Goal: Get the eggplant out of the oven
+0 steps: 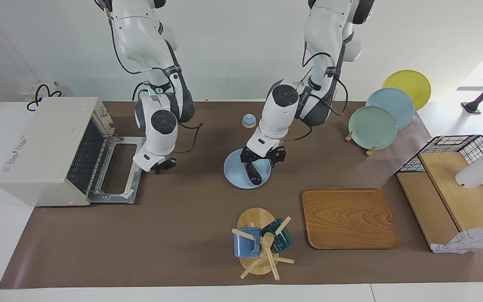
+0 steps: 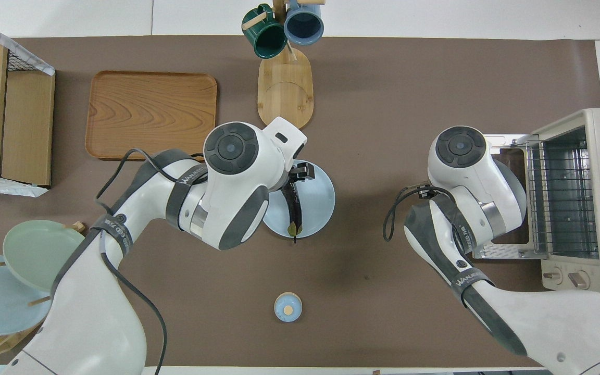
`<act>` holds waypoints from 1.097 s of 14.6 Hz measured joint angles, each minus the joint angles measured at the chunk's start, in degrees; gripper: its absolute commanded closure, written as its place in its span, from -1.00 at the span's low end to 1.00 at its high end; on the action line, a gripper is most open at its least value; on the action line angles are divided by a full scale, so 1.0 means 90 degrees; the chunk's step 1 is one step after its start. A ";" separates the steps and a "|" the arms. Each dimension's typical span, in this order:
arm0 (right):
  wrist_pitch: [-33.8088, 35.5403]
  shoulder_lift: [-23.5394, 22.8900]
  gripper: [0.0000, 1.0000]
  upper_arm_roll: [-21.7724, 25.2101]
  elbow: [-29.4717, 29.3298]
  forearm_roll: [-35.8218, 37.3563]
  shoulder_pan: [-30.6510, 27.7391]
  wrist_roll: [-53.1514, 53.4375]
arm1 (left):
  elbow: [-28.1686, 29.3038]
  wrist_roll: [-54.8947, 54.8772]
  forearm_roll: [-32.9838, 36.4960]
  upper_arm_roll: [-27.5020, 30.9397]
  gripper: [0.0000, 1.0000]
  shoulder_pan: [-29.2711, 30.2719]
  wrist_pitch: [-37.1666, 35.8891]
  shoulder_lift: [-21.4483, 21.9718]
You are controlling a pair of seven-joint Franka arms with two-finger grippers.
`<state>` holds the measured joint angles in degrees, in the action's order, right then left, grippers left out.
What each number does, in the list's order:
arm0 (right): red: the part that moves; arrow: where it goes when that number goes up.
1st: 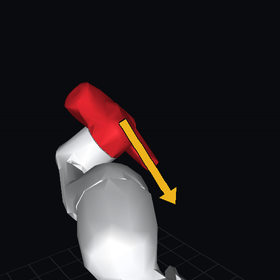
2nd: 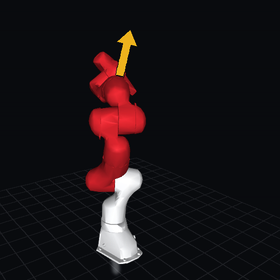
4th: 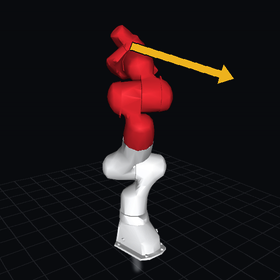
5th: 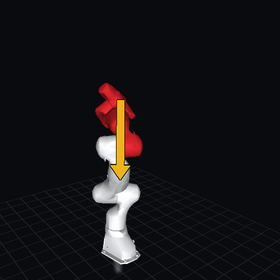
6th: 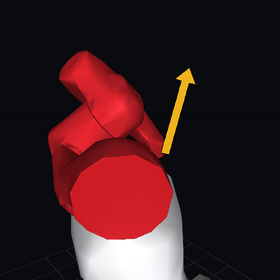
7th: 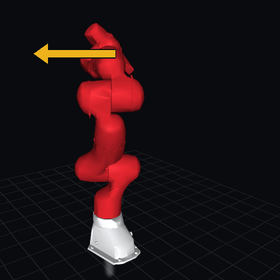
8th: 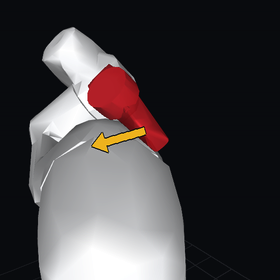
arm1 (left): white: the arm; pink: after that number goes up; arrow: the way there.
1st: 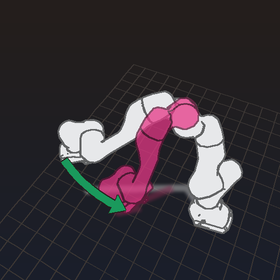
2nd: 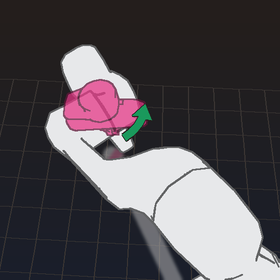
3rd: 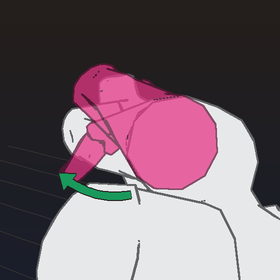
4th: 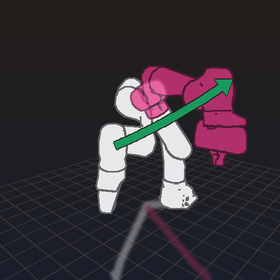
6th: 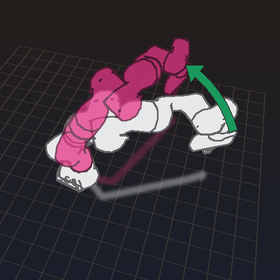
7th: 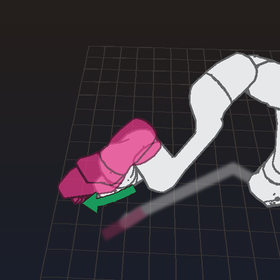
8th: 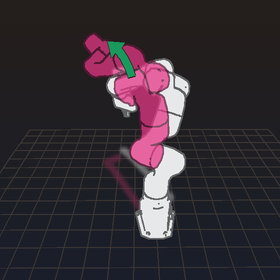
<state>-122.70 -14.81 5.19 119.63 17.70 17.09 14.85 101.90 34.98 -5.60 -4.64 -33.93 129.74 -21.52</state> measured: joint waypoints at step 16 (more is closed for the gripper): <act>0.0380 0.0480 1.00 -0.0097 0.0021 0.0623 -0.0396 -0.1075 | 0.0326 0.0440 -0.0010 0.0013 0.41 -0.0452 0.0383 -0.0380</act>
<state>-119.29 -10.50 4.32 119.82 23.31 13.53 5.17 104.84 38.93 -5.69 -4.52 -38.00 133.18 -24.94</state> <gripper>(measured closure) 0.991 0.238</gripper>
